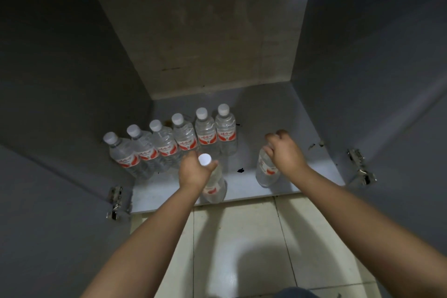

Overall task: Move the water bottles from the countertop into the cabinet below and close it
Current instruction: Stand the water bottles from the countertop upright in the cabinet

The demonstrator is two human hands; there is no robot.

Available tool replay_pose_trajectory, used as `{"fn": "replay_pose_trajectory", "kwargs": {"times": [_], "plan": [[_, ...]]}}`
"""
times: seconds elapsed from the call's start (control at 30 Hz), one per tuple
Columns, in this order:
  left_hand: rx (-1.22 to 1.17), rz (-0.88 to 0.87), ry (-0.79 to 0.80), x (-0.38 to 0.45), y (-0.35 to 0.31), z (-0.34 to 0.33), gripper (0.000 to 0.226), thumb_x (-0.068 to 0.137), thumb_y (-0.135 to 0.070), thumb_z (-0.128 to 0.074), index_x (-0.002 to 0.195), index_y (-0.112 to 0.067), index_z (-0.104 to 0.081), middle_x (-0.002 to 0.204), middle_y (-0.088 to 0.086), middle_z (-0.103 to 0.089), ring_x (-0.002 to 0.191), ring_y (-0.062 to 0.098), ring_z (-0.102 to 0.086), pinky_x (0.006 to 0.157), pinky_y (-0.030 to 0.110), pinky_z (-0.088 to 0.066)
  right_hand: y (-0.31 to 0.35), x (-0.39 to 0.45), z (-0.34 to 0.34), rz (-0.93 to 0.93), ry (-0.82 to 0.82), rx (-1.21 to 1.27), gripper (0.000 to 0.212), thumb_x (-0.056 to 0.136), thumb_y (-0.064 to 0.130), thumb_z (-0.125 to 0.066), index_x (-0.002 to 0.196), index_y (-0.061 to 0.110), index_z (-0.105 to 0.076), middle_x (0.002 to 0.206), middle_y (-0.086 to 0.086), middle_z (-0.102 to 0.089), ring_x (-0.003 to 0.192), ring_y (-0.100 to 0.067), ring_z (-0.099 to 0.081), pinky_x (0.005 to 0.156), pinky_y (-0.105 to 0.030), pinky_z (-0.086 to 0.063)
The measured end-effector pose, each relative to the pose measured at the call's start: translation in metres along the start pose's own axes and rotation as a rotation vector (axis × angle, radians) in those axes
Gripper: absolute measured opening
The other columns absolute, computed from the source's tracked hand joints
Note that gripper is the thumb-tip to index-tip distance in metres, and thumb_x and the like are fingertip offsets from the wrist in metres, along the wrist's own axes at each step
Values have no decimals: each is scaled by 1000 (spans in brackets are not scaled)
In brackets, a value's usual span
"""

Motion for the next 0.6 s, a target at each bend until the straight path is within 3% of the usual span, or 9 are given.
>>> {"fn": "replay_pose_trajectory", "kwargs": {"times": [0.1,0.17,0.27,0.33,0.43,0.53,0.6], "plan": [[-179,173,-50,3,17,2,55,82,-27,-71,123,1,-48,125,18,-56,114,38,-55,94,41,-52,0,6,-1,13,22,-56,26,93,18,-50,110,0,-59,109,-25,-57,101,-38,-56,80,-36,-45],[-233,207,-37,7,22,1,60,80,-30,-73,124,0,-47,128,19,-54,115,39,-54,94,46,-53,8,9,-5,122,113,-28,25,90,13,-53,110,0,-63,113,-25,-57,107,-36,-56,89,-34,-43],[-17,79,-6,7,12,3,59,82,-36,-69,128,-5,-47,132,15,-54,119,35,-53,98,39,-49,26,9,-13,281,293,-33,36,88,2,-52,123,5,-56,132,-15,-53,122,-27,-50,101,-28,-34],[112,-49,0,4,2,7,51,84,-33,-67,127,-9,-51,131,14,-56,119,32,-53,95,37,-46,32,10,-17,300,350,-85,40,88,2,-50,127,8,-53,134,-15,-51,123,-28,-48,102,-29,-34],[224,-219,48,-2,-12,10,44,87,-22,-64,127,-10,-53,129,13,-57,117,30,-55,95,38,-47,25,13,-19,218,356,-172,40,89,17,-54,129,10,-50,131,-18,-52,119,-32,-50,99,-35,-43],[332,-299,101,-4,-19,12,42,89,-19,-61,130,-11,-52,129,12,-58,115,29,-56,93,36,-47,16,11,-12,105,318,-311,43,91,39,-51,120,8,-50,120,-17,-57,110,-35,-56,87,-37,-48],[399,-325,113,-4,-22,11,41,90,-22,-60,129,-10,-52,128,12,-59,115,29,-57,93,36,-47,21,9,-12,119,290,-347,41,92,37,-49,114,3,-52,118,-20,-57,107,-35,-57,84,-37,-48]]}}
Point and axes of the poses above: each hand's wrist, its own x-axis towards the middle knuckle, its own z-axis out of the back of the hand, y = z × x, the point moved 10 cm from there along x, towards the middle knuckle
